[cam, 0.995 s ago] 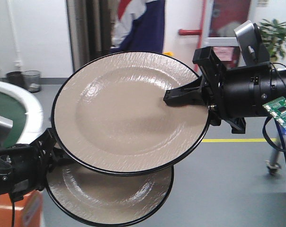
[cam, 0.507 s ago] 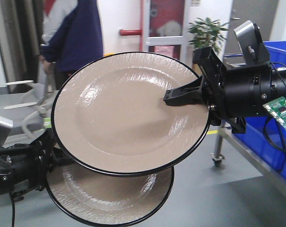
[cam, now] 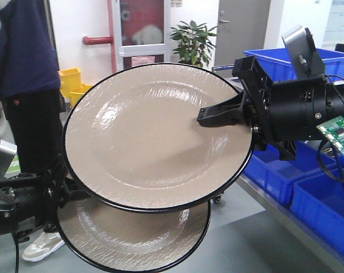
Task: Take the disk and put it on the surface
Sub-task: 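Hold both plates upright while the base drives to the steel table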
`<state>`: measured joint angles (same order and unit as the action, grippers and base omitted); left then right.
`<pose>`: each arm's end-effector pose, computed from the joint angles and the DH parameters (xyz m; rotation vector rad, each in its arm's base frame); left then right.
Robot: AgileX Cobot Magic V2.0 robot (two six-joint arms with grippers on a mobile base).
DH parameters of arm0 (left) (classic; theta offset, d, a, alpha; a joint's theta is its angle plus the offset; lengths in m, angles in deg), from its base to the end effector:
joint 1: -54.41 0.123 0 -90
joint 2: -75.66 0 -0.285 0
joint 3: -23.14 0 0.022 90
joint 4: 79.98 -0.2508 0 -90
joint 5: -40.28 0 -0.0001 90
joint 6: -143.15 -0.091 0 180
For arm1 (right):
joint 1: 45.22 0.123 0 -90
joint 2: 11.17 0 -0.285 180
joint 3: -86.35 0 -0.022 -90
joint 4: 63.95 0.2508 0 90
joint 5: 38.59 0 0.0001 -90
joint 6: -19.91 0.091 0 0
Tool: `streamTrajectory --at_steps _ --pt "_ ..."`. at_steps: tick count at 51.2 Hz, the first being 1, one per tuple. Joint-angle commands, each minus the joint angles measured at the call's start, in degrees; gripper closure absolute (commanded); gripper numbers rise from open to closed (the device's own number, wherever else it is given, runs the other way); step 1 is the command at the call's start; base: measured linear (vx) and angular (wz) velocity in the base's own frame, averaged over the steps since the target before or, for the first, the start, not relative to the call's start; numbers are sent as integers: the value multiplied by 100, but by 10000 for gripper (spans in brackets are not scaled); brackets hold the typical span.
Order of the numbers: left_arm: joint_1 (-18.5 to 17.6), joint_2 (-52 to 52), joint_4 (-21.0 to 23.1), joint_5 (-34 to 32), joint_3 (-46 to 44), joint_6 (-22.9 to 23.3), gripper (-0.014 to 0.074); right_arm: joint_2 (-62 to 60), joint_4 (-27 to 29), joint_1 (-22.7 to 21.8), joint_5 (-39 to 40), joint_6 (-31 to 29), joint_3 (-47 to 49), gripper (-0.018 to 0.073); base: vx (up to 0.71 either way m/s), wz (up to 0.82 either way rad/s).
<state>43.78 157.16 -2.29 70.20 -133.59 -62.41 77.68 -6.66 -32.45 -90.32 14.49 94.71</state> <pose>0.2667 -0.0953 0.3327 -0.3582 2.0643 -1.1715 0.2792 0.1250 0.4423 -0.0243 2.1268 1.2748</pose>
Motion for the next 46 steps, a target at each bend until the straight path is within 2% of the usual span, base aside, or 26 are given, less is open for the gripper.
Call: streamTrajectory --at_steps 1,16,46 --pt "-31 -211 500 -14 -203 87 595 -228 593 -22 447 17 244 566 29 -21" --pt "-31 -211 500 -14 -203 87 595 -228 593 -22 447 17 244 566 32 -11" --pt "-31 -211 500 -14 -203 87 595 -228 593 -22 453 10 244 566 36 4"
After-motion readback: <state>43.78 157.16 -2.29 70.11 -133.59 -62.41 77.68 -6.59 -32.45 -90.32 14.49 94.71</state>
